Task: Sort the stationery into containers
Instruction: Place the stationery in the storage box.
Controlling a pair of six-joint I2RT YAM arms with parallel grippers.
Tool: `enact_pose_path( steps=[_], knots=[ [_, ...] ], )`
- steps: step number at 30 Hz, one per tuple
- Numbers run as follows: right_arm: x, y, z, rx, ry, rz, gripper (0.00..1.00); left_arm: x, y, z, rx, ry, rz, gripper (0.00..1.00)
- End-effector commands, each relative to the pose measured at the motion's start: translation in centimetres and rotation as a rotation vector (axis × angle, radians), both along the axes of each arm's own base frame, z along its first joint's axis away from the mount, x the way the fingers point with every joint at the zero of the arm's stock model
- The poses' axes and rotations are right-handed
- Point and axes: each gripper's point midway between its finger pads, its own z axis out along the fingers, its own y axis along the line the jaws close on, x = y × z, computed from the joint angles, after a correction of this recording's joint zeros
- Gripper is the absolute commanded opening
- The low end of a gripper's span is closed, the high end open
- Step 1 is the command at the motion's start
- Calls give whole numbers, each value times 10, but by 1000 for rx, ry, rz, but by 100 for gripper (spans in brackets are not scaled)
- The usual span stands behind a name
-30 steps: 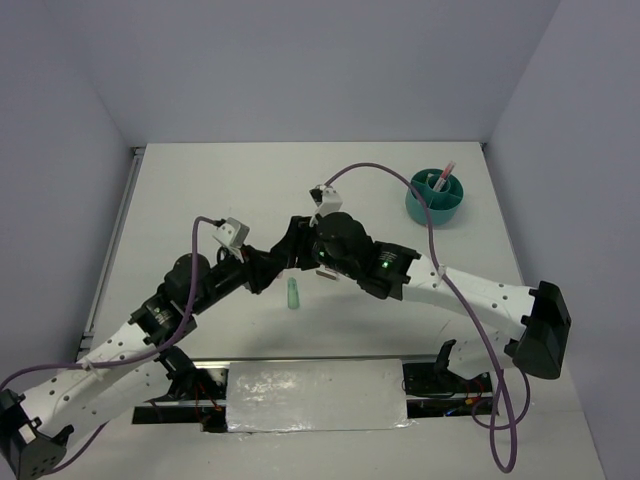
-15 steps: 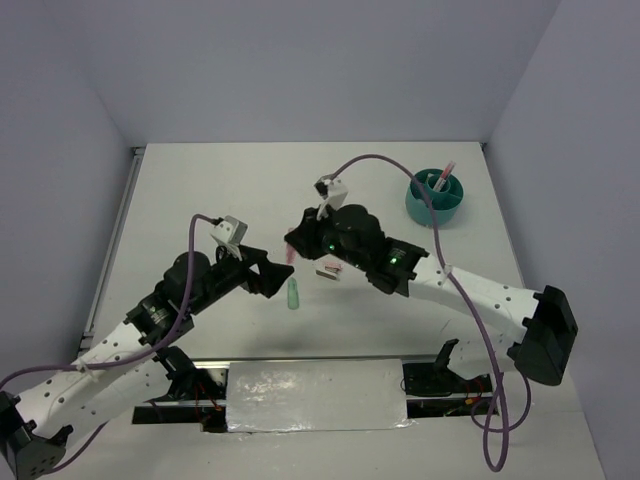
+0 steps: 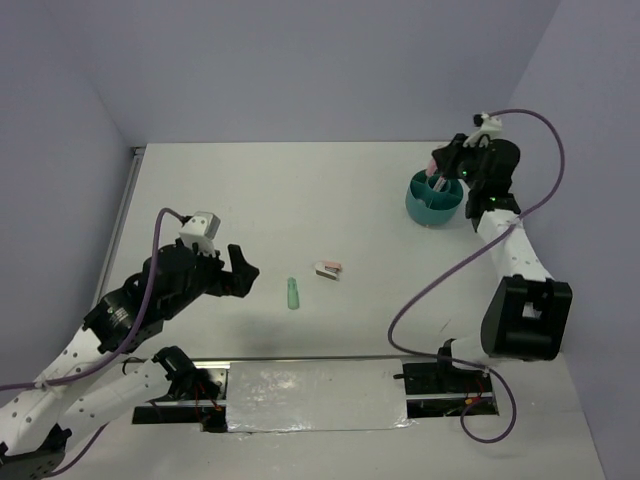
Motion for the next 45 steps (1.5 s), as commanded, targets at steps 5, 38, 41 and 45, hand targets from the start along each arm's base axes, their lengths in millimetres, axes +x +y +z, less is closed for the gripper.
enact_pose_path(
  steps=[5,38,41,45],
  knots=[
    [43,-77,10,-70,-74,-65,2,-15,11,3,-15,-55,-30,99],
    [62,-129,-64,-174,-83,-200,16,-24,-3,10,-58,-89,-136,99],
    [65,-128,-75,-161,-57,-180,21,-24,-3,12,-63,-96,-134,99],
    [67,-127,-76,-159,-50,-177,32,-24,-3,10,-60,-92,-134,99]
  ],
)
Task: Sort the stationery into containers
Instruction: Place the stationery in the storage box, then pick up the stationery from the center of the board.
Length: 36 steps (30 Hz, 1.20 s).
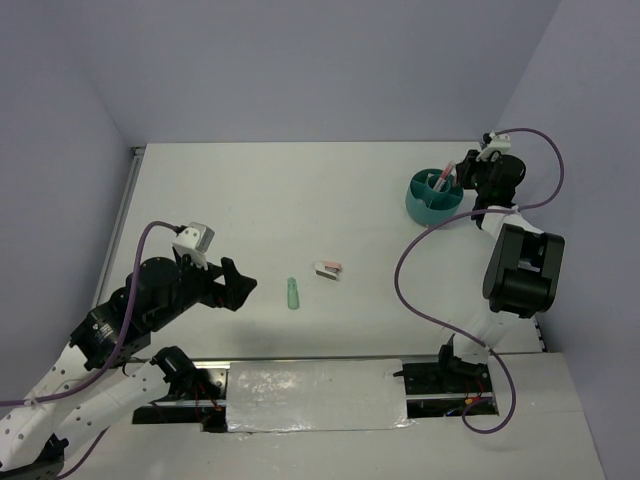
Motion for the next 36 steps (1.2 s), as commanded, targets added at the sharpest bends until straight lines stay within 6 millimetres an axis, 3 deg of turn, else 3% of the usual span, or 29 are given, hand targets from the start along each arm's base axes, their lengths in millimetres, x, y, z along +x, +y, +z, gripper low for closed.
enact_pose_path(
  steps=[1,3,10,15,16,17,18,20,21,22,23,24,25,26,27,28,29,30,32,33,35,36],
  knots=[
    [9,0,27,-11,-64,15,34,2,-4,13,-29,-55,-19,99],
    [8,0,29,-14,-67,16,42,2,-4,13,-29,-55,-19,99],
    [2,3,28,1,-72,16,47,2,-2,14,-34,-61,-14,99],
    [-12,14,52,50,-141,29,49,2,-1,15,-36,-64,-8,99],
    [-15,16,63,58,-176,29,53,3,-1,14,-33,-61,-3,99],
    [-22,21,76,69,-207,29,65,5,1,13,-30,-56,16,99],
    [-25,28,85,98,-222,20,70,7,3,12,-23,-49,35,99],
    [-36,39,108,115,-265,7,94,14,9,7,-4,-27,91,99],
    [-39,40,115,117,-275,-20,95,17,12,4,8,-11,117,99],
    [-41,58,115,132,-255,-8,100,22,13,-2,28,11,138,99],
    [-48,69,132,131,-278,-4,100,25,14,-2,31,27,160,99],
    [-52,79,137,119,-272,-6,100,30,18,-5,49,39,203,99],
    [-56,97,130,119,-221,-48,100,33,19,-16,85,90,228,99],
    [-69,103,136,112,-205,-69,100,37,17,-20,67,123,263,99],
    [-75,121,148,118,-231,-60,100,39,13,-27,67,151,268,99],
    [-84,122,138,118,-174,-120,100,45,4,-39,87,197,270,99],
    [-98,148,149,166,-172,-91,100,47,-2,-51,78,240,280,99],
    [-108,155,132,171,-91,-106,100,49,-11,-61,79,274,263,99],
    [-128,177,136,222,-50,-115,100,60,-29,-91,94,355,270,99],
    [-140,179,118,198,33,-131,100,64,-36,-112,143,403,278,99],
    [-157,190,117,188,74,-157,100,67,-50,-123,165,432,316,99],
    [-167,194,108,155,118,-144,100,69,-51,-142,230,462,349,99]
  ],
)
